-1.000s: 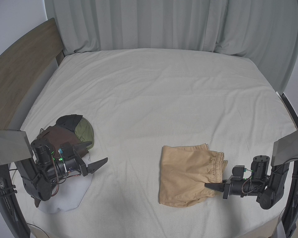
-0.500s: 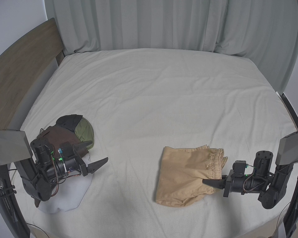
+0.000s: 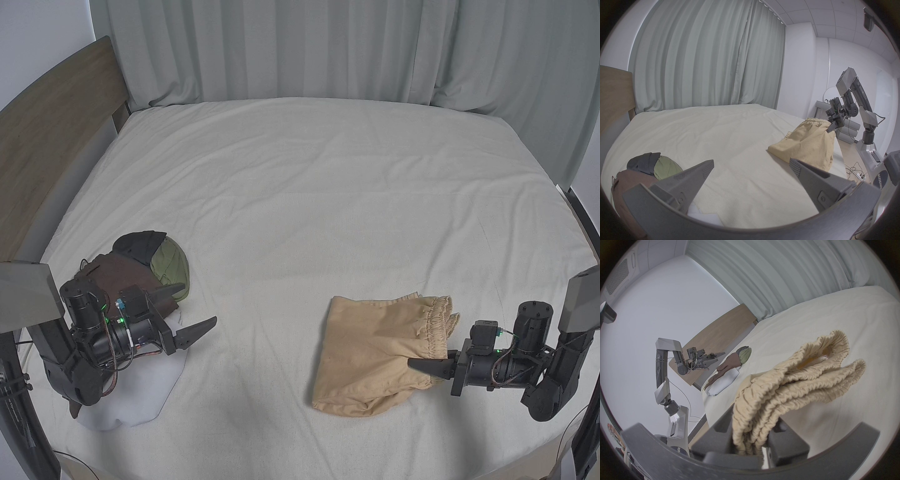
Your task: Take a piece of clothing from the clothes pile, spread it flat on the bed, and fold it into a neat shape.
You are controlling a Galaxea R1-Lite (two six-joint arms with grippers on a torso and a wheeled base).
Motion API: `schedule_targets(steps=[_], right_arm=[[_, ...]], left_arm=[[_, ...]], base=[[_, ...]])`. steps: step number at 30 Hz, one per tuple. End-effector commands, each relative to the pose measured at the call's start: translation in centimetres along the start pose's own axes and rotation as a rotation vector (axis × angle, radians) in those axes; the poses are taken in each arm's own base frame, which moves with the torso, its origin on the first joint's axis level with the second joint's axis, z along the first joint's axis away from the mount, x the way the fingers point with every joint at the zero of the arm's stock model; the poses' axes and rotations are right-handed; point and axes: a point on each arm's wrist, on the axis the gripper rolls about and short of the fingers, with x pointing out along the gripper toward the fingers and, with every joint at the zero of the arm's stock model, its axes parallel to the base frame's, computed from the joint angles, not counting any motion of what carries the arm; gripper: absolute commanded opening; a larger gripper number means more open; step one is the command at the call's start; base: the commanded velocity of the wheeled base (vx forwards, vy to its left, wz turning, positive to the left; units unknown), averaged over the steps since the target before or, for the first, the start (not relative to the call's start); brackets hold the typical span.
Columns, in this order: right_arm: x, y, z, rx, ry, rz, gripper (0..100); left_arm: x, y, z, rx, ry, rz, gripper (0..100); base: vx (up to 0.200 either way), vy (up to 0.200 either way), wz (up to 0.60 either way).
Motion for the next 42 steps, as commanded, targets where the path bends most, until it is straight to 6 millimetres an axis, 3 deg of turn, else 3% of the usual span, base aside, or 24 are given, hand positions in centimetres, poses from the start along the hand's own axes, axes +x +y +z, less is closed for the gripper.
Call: schedule_targets(steps=[1, 13, 19, 31, 42], right_arm=[[0.0, 0.1, 0.1, -0.003, -0.002, 0.002, 0], [0.2, 0.4, 1.2, -0.045, -0.037, 0.037, 0], [1.3, 1.3, 1.5, -0.073, -0.036, 0.087, 0], [2.0, 1.1, 2.6, -0.060, -0.073, 0.101, 0], [3.7, 0.5, 6.3, -0.047, -0.172, 0.177, 0]], left_arm=[[0.0, 0.0, 0.0, -0.001, 0.001, -0.001, 100], [-0.1, 0.0, 0.0, -0.001, 0.000, 0.003, 100], [-0.4, 0.4, 0.1, 0.001, -0.002, 0.017, 100], [-0.6, 0.5, 0.3, 0.005, -0.007, 0.024, 100], [-0.9, 1.1, 0.2, 0.007, -0.008, 0.046, 100]], base=[[0.000, 0.000, 0.00], [0.000, 0.000, 0.00], [0.000, 0.000, 0.00], [0.000, 0.000, 0.00], [0.000, 0.000, 0.00]])
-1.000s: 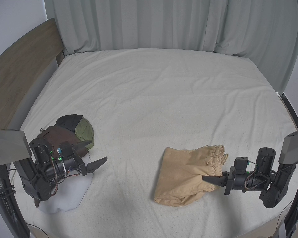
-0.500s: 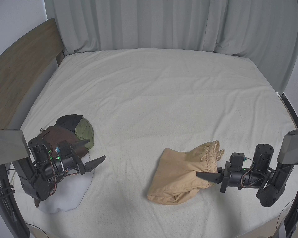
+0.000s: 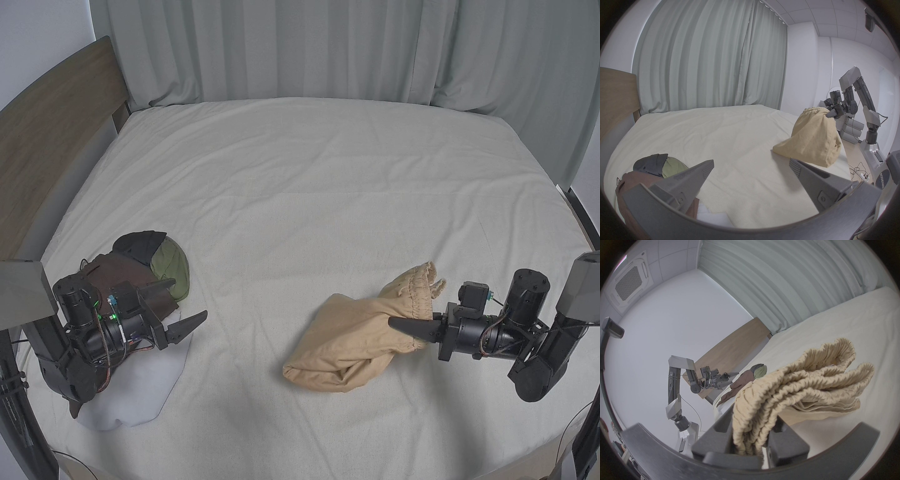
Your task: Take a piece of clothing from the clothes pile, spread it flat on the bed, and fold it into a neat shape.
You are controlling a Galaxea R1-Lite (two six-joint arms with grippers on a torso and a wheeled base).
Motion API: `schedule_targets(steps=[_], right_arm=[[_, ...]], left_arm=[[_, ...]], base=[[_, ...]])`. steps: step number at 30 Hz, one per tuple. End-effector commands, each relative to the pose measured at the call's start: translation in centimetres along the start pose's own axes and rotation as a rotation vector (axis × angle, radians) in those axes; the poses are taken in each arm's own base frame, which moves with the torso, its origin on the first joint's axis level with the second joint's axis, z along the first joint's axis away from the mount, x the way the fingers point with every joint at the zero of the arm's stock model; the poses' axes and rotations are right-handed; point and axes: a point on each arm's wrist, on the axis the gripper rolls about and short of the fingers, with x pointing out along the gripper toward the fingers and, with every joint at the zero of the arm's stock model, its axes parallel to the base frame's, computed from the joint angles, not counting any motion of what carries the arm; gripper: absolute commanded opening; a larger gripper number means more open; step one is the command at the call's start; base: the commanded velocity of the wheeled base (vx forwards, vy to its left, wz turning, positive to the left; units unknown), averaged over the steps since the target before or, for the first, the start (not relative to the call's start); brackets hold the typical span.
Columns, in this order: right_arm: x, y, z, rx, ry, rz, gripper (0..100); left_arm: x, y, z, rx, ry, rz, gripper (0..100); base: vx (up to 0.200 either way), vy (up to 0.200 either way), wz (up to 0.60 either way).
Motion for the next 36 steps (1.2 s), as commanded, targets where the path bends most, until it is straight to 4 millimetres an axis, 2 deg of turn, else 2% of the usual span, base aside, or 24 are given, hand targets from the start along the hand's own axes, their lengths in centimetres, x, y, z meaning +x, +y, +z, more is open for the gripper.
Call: schedule_targets(steps=[1, 9, 13, 19, 24, 36], right_arm=[[0.8, -0.4, 1.4, -0.039, -0.043, 0.020, 0], [2.3, -1.1, 4.0, -0.047, -0.120, 0.051, 0], [3.5, -2.0, 5.3, -0.024, -0.160, 0.063, 0], [5.5, -4.0, 6.2, -0.021, -0.196, 0.081, 0], [6.5, -5.3, 6.5, -0.022, -0.216, 0.082, 0], [9.2, -8.0, 9.3, 0.083, -0.253, 0.114, 0]], left_arm=[[0.0, 0.1, 0.0, 0.001, 0.000, 0.005, 100], [0.0, 0.1, -0.1, -0.001, 0.002, 0.004, 100], [0.0, 0.1, -0.1, 0.000, 0.001, 0.004, 100], [0.0, 0.2, 0.0, 0.001, -0.001, 0.003, 100], [0.0, 0.2, 0.0, 0.001, -0.001, 0.003, 100], [0.1, 0.0, -0.5, -0.011, 0.013, -0.001, 100]], base=[[0.000, 0.000, 0.00], [0.000, 0.000, 0.00], [0.000, 0.000, 0.00], [0.000, 0.000, 0.00], [0.000, 0.000, 0.00], [0.000, 0.000, 0.00]])
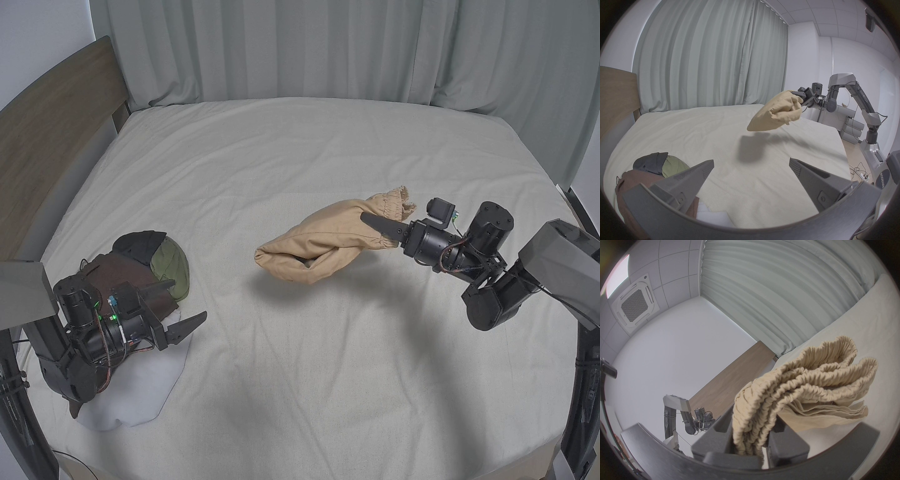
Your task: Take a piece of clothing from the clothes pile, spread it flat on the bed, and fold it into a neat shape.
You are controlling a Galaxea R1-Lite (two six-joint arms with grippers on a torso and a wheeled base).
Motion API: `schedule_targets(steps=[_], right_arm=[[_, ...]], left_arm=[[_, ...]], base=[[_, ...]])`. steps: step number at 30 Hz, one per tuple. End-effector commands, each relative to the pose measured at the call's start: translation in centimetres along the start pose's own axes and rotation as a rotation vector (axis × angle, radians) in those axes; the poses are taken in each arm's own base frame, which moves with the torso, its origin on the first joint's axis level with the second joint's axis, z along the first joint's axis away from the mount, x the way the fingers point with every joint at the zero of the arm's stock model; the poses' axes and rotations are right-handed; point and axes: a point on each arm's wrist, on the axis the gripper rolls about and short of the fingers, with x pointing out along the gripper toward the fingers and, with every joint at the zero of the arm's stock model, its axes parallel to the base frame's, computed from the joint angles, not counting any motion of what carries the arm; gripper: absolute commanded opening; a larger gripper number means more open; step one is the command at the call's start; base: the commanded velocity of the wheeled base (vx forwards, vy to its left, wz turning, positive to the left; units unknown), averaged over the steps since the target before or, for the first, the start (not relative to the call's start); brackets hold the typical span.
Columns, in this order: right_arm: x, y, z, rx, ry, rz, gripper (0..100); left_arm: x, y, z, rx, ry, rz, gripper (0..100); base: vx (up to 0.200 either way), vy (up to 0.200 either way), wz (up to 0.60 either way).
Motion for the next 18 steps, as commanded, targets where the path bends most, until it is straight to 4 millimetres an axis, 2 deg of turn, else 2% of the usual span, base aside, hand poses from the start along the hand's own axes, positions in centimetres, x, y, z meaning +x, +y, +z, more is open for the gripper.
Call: schedule_targets(steps=[1, 14, 18], right_arm=[[1.1, -1.8, 0.0, 0.028, -0.004, -0.001, 0], [3.3, -4.3, 3.0, 0.035, -0.014, -0.029, 0], [3.9, -4.9, 3.2, 0.042, -0.011, -0.034, 0]], left_arm=[[0.0, -0.1, -0.3, -0.007, 0.008, -0.004, 100], [0.0, -0.1, -0.4, -0.011, 0.013, -0.004, 100], [0.0, -0.1, -0.6, -0.014, 0.016, -0.004, 100]], base=[[0.000, 0.000, 0.00], [0.000, 0.000, 0.00], [0.000, 0.000, 0.00]])
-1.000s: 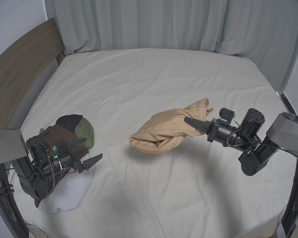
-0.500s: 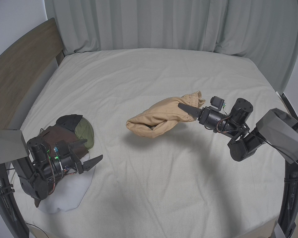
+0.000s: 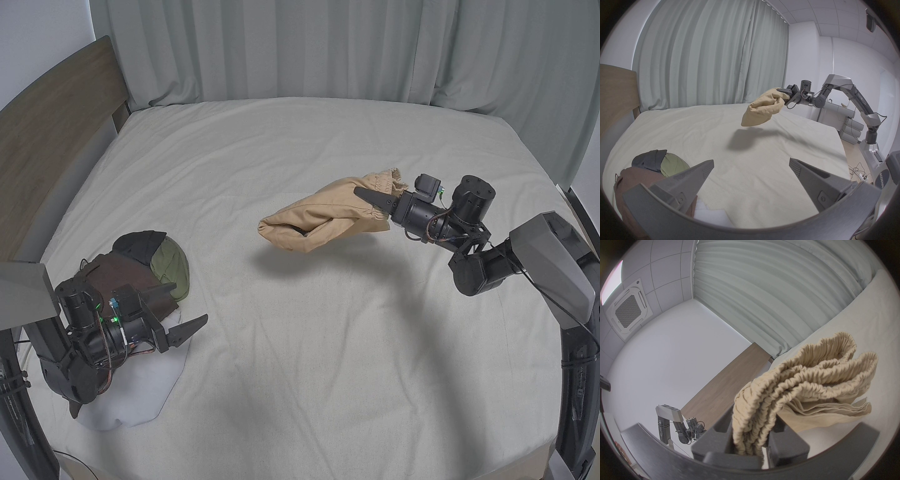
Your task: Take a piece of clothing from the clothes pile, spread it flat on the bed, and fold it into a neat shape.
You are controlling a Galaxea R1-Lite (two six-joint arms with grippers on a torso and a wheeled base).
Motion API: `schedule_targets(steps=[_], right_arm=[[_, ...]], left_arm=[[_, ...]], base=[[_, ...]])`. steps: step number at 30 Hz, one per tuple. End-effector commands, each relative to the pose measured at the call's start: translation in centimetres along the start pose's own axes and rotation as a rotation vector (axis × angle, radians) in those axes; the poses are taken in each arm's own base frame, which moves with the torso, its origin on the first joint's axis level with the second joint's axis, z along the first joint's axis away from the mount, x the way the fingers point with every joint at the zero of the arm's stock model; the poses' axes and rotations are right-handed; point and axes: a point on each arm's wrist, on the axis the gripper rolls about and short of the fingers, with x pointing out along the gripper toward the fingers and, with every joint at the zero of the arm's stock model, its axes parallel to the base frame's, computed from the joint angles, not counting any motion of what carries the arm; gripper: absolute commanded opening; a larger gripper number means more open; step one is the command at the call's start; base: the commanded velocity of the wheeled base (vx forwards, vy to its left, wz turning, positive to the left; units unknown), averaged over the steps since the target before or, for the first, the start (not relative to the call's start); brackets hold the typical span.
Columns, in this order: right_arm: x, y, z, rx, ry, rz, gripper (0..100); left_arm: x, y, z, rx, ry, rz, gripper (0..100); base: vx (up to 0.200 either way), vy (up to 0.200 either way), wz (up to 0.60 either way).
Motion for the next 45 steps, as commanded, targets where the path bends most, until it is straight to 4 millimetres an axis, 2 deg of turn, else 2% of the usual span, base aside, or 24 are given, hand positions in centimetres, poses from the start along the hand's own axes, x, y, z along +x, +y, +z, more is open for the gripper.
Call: schedule_targets(steps=[1, 9, 22, 27, 33, 36, 39, 40, 41, 45], right_arm=[[0.8, -1.6, -0.3, 0.005, 0.002, -0.008, 0], [1.5, -3.4, -1.3, 0.010, 0.003, -0.017, 0], [2.5, -3.9, 0.7, -0.015, -0.020, -0.010, 0], [2.6, -4.4, 0.5, -0.007, -0.014, -0.017, 0], [1.0, -7.5, -1.2, 0.033, 0.009, -0.085, 0], [-0.1, -8.7, -2.7, 0.046, 0.037, -0.123, 0], [-0.9, -9.1, -4.7, 0.050, 0.082, -0.154, 0], [-0.9, -9.1, -4.7, 0.050, 0.082, -0.154, 0], [-1.2, -9.2, -5.8, 0.052, 0.106, -0.167, 0], [-1.7, -9.0, -7.2, 0.048, 0.118, -0.165, 0]], left_arm=[[0.0, 0.0, -0.2, -0.004, 0.004, 0.000, 100], [0.0, 0.0, -0.3, -0.006, 0.007, -0.001, 100], [-0.2, -0.2, -0.4, -0.014, 0.016, -0.001, 100], [-0.2, -0.2, -0.4, -0.015, 0.017, -0.001, 100], [-0.3, -0.1, -0.3, -0.012, 0.013, -0.007, 100], [-0.4, -0.1, -0.4, -0.013, 0.012, -0.010, 100], [-0.4, 0.0, -0.4, -0.013, 0.012, -0.010, 100], [-0.4, 0.0, -0.4, -0.013, 0.012, -0.010, 100], [-0.4, -0.1, -0.4, -0.014, 0.013, -0.010, 100], [-0.4, -0.1, -0.4, -0.013, 0.012, -0.011, 100]], base=[[0.000, 0.000, 0.00], [0.000, 0.000, 0.00], [0.000, 0.000, 0.00], [0.000, 0.000, 0.00], [0.000, 0.000, 0.00], [0.000, 0.000, 0.00], [0.000, 0.000, 0.00], [0.000, 0.000, 0.00], [0.000, 0.000, 0.00], [0.000, 0.000, 0.00]])
